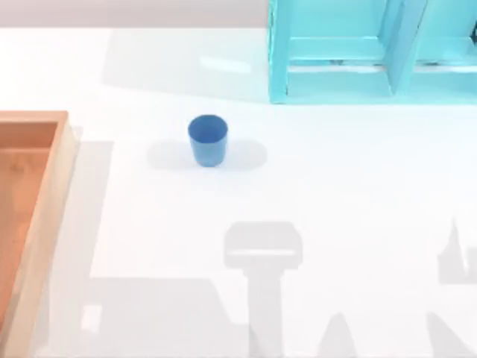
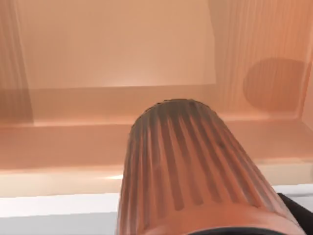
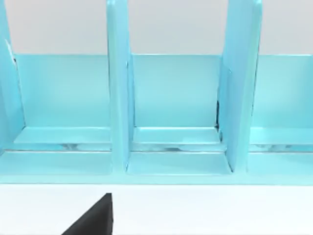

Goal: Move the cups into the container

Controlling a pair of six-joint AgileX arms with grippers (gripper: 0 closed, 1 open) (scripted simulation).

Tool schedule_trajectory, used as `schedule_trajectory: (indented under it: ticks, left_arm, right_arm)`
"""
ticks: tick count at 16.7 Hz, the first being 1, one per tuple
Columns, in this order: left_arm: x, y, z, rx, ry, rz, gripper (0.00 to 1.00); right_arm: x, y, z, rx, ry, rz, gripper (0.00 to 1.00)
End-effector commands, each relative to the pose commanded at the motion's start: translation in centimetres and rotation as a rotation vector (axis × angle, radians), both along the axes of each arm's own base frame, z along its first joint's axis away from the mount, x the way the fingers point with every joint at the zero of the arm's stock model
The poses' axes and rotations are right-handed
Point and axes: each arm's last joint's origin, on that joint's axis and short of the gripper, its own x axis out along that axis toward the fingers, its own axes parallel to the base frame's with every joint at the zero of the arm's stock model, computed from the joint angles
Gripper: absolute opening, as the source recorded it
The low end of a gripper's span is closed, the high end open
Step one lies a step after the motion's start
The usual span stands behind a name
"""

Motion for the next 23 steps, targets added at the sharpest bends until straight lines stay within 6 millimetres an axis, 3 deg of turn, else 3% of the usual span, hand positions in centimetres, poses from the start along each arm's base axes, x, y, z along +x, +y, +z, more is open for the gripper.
schedule_trajectory:
  ticks: [4,11,15,23]
  left_arm:
    - [0.2,0.0,-0.4,0.002,0.000,-0.003,0.00]
    - [-0.1,0.3,-6.2,0.000,-0.001,0.000,0.00]
    - [-0.2,0.4,-6.5,0.000,0.000,0.000,0.00]
    - [-0.2,0.4,-6.5,0.000,0.000,0.000,0.60]
  right_arm:
    - [0.0,0.0,0.0,0.000,0.000,0.000,1.00]
    - [0.0,0.0,0.0,0.000,0.000,0.000,1.00]
    - [0.0,0.0,0.0,0.000,0.000,0.000,1.00]
    - [0.0,0.0,0.0,0.000,0.000,0.000,1.00]
